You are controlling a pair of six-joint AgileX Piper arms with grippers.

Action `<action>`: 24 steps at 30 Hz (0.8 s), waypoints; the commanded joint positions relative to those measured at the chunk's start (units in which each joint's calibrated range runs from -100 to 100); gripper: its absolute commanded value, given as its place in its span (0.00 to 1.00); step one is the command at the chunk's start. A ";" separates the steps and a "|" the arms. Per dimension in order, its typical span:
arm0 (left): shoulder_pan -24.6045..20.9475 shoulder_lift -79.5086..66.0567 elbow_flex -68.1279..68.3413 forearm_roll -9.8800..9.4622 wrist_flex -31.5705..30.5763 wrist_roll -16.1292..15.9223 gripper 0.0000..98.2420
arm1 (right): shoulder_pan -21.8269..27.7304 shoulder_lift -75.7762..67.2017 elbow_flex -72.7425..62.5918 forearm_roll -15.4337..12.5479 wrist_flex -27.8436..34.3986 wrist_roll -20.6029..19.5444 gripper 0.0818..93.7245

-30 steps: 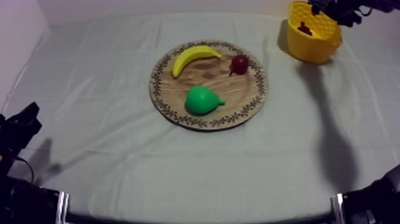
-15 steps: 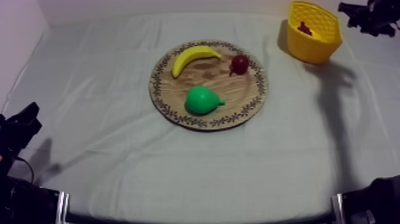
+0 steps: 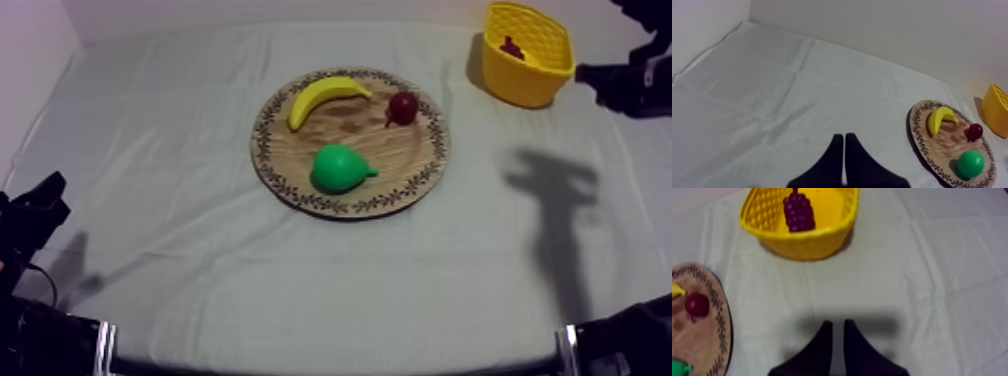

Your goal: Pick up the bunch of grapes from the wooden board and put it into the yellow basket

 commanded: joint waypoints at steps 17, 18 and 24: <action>-0.03 0.00 0.00 0.00 0.04 0.00 0.00 | -7.64 -35.48 26.35 -2.42 10.89 2.04 0.01; -0.03 0.00 0.00 0.00 0.04 0.00 0.00 | -6.92 -37.34 27.22 -3.36 10.88 3.07 0.00; -0.03 0.00 0.00 0.00 0.04 0.00 0.00 | -2.25 -48.68 31.00 -8.48 10.48 9.48 0.00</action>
